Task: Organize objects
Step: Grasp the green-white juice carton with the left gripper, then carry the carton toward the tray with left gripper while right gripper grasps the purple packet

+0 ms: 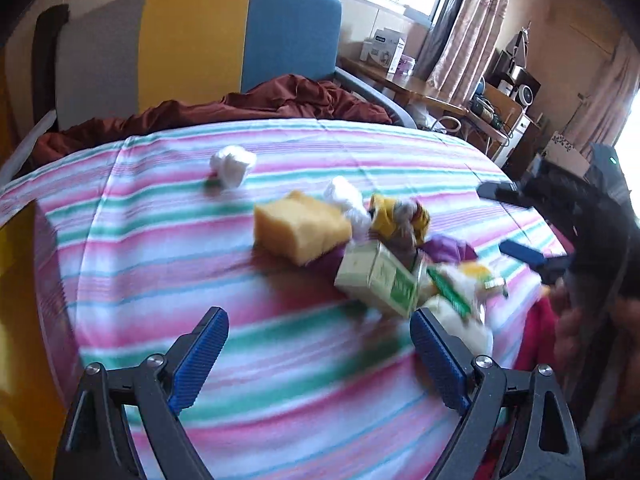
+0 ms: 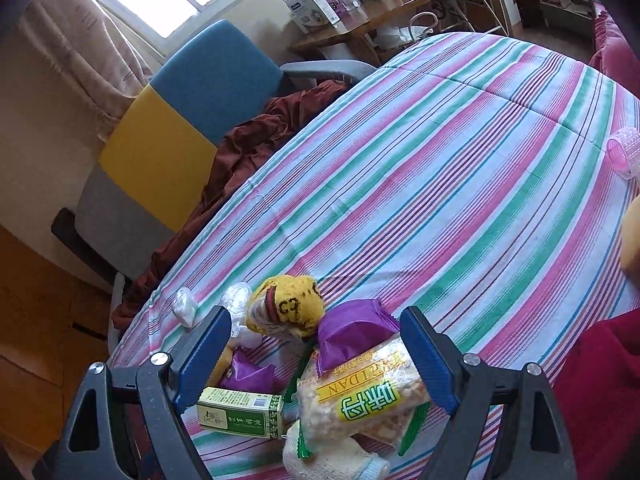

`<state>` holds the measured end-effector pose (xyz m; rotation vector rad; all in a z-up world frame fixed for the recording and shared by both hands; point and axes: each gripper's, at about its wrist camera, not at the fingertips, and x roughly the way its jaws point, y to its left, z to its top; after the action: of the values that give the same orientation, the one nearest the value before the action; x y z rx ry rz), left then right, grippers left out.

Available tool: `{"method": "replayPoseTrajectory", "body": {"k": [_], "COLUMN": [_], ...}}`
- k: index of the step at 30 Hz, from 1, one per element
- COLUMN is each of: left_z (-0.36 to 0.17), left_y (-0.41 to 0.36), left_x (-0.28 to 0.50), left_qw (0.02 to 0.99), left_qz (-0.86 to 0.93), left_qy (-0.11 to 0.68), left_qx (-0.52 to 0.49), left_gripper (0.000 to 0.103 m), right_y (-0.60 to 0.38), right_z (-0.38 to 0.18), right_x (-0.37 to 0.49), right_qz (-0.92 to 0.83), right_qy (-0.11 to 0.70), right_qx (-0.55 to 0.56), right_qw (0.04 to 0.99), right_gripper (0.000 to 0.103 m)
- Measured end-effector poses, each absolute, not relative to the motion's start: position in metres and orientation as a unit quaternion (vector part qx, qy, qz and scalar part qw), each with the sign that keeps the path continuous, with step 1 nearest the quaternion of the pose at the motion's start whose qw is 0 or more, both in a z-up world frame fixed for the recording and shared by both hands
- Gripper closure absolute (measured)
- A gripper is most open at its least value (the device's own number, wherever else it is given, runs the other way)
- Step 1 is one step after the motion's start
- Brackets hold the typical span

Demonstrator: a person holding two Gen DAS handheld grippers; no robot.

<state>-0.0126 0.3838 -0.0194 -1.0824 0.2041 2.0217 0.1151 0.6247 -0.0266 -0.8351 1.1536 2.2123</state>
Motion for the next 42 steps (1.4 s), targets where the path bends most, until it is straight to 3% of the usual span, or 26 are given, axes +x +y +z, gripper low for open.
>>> {"method": "replayPoseTrajectory", "body": {"k": [8, 17, 22, 31, 33, 36, 38, 42], "left_z": [-0.033, -0.076, -0.063, -0.039, -0.047, -0.063, -0.075, -0.075], "left_y": [0.435, 0.359, 0.343, 0.383, 0.396, 0.415, 0.423, 0.41], "left_x": [-0.047, -0.024, 0.003, 0.023, 0.025, 0.024, 0.021, 0.023], "left_qw": [0.374, 0.353, 0.401, 0.486, 0.489, 0.489, 0.484, 0.476], "left_qz": [0.817, 0.802, 0.796, 0.756, 0.748, 0.736, 0.729, 0.746], "left_qy": [0.107, 0.104, 0.122, 0.158, 0.179, 0.201, 0.204, 0.195], "left_qx": [-0.426, -0.47, -0.437, -0.409, -0.412, -0.423, -0.438, -0.423], "left_gripper": [0.011, 0.014, 0.013, 0.013, 0.019, 0.036, 0.072, 0.073], "right_y": [0.625, 0.624, 0.624, 0.626, 0.626, 0.626, 0.628, 0.632], "right_z": [-0.03, -0.031, -0.031, -0.031, -0.032, -0.032, -0.033, -0.036], "right_x": [0.112, 0.11, 0.11, 0.111, 0.111, 0.111, 0.112, 0.113], "right_qz": [0.812, 0.81, 0.809, 0.806, 0.807, 0.807, 0.804, 0.799], "right_qy": [0.428, 0.431, 0.431, 0.434, 0.434, 0.435, 0.442, 0.45], "right_qx": [-0.315, -0.318, -0.319, -0.32, -0.32, -0.318, -0.316, -0.317], "right_qw": [0.242, 0.238, 0.24, 0.243, 0.241, 0.242, 0.24, 0.243], "right_gripper": [0.015, 0.015, 0.015, 0.015, 0.015, 0.015, 0.015, 0.015]}}
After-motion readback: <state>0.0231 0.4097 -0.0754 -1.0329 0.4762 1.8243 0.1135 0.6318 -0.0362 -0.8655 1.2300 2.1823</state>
